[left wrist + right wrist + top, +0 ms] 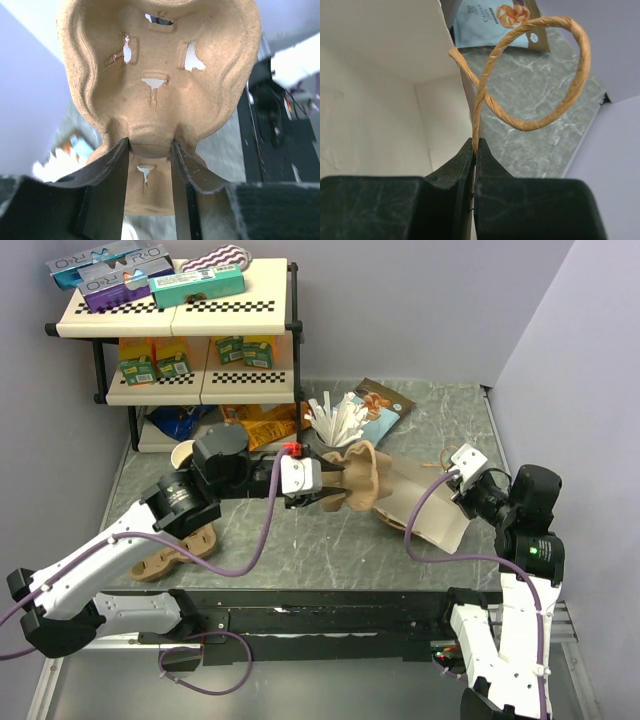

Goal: Pack the takeout coffee

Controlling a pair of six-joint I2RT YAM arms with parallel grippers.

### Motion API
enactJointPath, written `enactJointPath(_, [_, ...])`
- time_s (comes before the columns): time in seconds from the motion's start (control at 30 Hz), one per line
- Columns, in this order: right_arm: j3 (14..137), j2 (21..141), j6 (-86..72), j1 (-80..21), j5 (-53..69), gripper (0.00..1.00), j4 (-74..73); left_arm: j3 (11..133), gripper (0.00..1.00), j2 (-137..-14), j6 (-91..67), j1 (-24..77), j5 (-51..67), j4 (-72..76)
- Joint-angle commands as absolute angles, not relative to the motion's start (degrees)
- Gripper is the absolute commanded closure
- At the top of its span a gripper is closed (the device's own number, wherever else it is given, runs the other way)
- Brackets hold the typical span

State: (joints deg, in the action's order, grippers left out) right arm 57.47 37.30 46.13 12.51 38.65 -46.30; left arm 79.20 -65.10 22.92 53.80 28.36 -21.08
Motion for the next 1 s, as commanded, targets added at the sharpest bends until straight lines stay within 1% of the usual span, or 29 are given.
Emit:
enactJointPath(0.0, [60.47, 37.44, 42.63, 12.22, 41.66, 1.00, -48.77, 77.79, 0.99, -65.65, 23.46, 57.29, 27.42, -6.61])
enactJointPath(0.2, [61.17, 37.36, 40.43, 12.13, 42.45, 1.00, -51.41, 72.08, 0.99, -65.39, 27.94, 59.67, 27.69, -1.25])
enactJointPath(0.3, [60.73, 36.91, 39.11, 12.22, 42.45, 1.00, -51.94, 70.23, 0.99, -65.48, 29.96, 60.90, 28.04, -0.44])
enactJointPath(0.33, [60.65, 36.74, 38.59, 12.22, 42.63, 1.00, -52.29, 69.88, 0.99, -65.57, 31.19, 61.08, 28.12, 2.26])
enactJointPath(0.5, [60.38, 37.00, 36.04, 12.13, 43.42, 1.00, -52.38, 67.42, 0.99, -66.62, 35.32, 61.70, 29.09, 6.15])
enactJointPath(0.8, [62.14, 38.41, 35.16, 12.22, 43.42, 1.00, -51.95, 68.11, 0.99, -70.04, 39.28, 62.58, 33.57, 7.12])
enactJointPath(0.97, [63.45, 39.46, 34.80, 12.13, 43.94, 1.00, -51.50, 67.85, 0.99, -72.24, 40.78, 63.89, 34.19, 9.31])
